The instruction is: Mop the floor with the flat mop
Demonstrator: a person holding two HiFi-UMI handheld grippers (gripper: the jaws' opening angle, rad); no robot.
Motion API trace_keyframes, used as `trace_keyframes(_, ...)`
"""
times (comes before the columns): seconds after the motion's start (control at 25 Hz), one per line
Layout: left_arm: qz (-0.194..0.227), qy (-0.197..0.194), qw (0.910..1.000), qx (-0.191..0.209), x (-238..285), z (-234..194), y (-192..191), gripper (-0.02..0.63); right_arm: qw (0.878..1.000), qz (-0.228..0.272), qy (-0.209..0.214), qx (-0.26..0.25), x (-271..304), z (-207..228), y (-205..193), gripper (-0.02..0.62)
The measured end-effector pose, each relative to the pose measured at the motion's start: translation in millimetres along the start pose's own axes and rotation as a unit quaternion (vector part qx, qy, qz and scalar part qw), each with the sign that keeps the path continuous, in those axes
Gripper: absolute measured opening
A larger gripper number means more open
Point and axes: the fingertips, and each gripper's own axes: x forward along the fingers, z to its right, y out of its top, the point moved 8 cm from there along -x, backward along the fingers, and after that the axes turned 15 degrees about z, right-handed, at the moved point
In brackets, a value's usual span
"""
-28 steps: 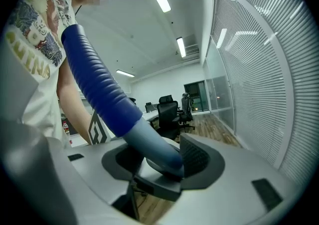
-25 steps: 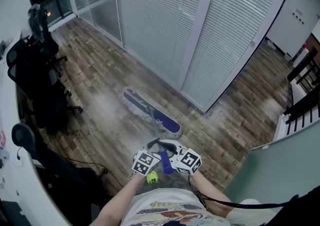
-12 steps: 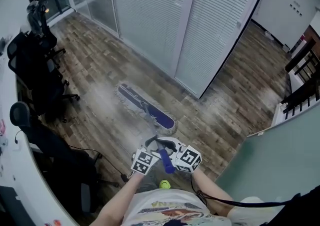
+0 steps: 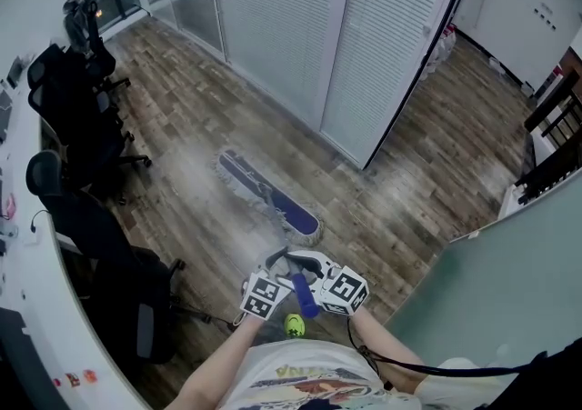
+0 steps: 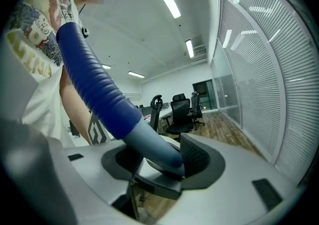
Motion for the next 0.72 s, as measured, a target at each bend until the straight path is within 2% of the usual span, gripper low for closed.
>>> trace_keyframes(0.16, -0.003, -0.001, 1.0, 0.003, 3, 8, 0, 0.193, 1.0, -0.005, -0.001, 0.0, -8, -1, 1, 0.199)
trace_keyframes(0.4, -0.006, -0.018, 0.9997, 0.016, 18, -2, 2, 0.193, 1.0, -0.013, 0.009, -0.001, -6, 17, 3, 0.199)
trace_keyframes(0.6, 0.013, -0.02, 0.9996, 0.016, 32, -29, 12, 0.192, 1.0, 0.005, 0.001, 0.012, 10, 41, 12, 0.204)
trace_keyframes(0.72, 0.006, -0.028, 0.9994, 0.021, 43, -51, 13, 0.192, 1.0, -0.012, 0.006, 0.004, 24, 60, 13, 0.204)
